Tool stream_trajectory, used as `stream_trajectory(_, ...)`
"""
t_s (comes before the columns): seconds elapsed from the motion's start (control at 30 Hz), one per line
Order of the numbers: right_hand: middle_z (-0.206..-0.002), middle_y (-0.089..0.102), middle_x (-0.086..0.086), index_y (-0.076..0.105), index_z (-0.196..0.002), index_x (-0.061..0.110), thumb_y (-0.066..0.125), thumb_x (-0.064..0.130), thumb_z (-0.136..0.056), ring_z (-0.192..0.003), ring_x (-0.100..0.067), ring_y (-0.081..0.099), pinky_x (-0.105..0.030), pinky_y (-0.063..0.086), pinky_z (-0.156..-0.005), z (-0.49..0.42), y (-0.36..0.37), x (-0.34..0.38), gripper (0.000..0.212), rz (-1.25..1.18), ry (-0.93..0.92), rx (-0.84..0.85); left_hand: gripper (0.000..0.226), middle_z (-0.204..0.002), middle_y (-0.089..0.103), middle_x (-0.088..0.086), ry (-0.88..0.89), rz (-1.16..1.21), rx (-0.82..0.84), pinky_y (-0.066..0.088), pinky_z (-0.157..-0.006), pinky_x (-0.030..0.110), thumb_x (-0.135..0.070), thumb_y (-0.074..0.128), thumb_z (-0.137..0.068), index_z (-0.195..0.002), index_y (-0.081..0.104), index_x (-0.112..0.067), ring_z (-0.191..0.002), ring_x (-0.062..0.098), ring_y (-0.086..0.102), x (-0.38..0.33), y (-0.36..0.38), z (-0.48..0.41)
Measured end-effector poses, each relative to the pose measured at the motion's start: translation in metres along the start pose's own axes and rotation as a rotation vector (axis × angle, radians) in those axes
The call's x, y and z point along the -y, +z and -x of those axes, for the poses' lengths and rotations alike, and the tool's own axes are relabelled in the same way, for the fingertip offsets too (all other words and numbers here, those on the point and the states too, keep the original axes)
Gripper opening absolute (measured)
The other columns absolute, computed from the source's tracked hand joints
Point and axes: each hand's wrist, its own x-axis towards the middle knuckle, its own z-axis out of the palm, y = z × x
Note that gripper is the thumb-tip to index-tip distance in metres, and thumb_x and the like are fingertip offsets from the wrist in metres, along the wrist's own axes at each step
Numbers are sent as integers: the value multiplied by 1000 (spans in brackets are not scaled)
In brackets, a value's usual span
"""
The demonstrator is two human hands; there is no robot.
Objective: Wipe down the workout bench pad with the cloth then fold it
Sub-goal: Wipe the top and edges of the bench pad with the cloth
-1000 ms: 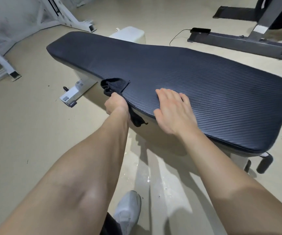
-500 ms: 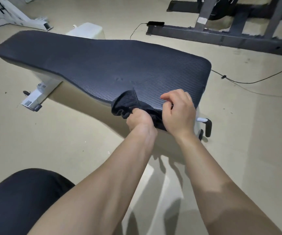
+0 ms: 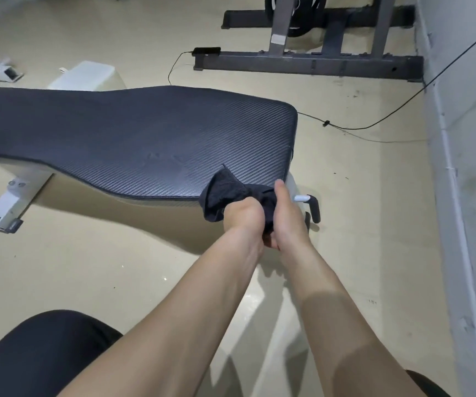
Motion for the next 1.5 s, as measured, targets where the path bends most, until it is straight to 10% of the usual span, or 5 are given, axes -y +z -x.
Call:
stream_trajectory(0.37, -97, 76, -14, 68, -98, 13, 52, 37, -103, -92, -34, 73, -58, 61, -76, 11, 2, 8, 29, -228, 32, -8, 56, -74, 68, 7, 437, -907, 96, 53, -69, 35, -63, 49, -84, -65, 62, -11, -78, 32, 67, -11, -12, -11)
stream_trajectory(0.5, -95, 72, -8, 63, -100, 13, 46, 28, -106, -84, -25, 70, -32, 57, -48, -1, -17, 17, 23, -135, 4, -119, 60, -76, 66, 5, 839, -1343, -103, 45, -67, 35, -62, 35, -94, -71, 65, -15, -73, 31, 58, -24, -6, 5)
stream_trajectory(0.87, -127, 61, -10, 51, -130, 12, 47, 25, -104, -118, -34, 57, -42, 46, -99, -42, -11, 30, 29, 94, -307, -608, 35, -130, 58, 3, 1195, -1399, -181, 44, -96, 41, -33, 49, -89, -117, 63, -18, -118, 28, 51, -45, -33, -64)
stream_trajectory(1.03, -143, 48, -18, 42, -143, 6, 49, 61, -95, -128, -38, 49, -44, 39, -103, -66, 17, 48, 72, 162, -247, -439, 42, -150, 47, 5, 1220, -1360, -79, 31, -116, 45, -34, 46, -95, -130, 56, -14, -140, 24, 39, -60, -9, -87)
stream_trajectory(1.5, -126, 64, -21, 63, -114, 2, 25, 40, -108, -117, -38, 56, -38, 41, -93, -183, 9, 145, 54, 523, -314, -518, 66, -169, -3, 6, 1152, -1543, 169, 3, -125, 47, -45, 13, -104, -161, 4, -12, -156, 23, -3, -125, 52, -169)
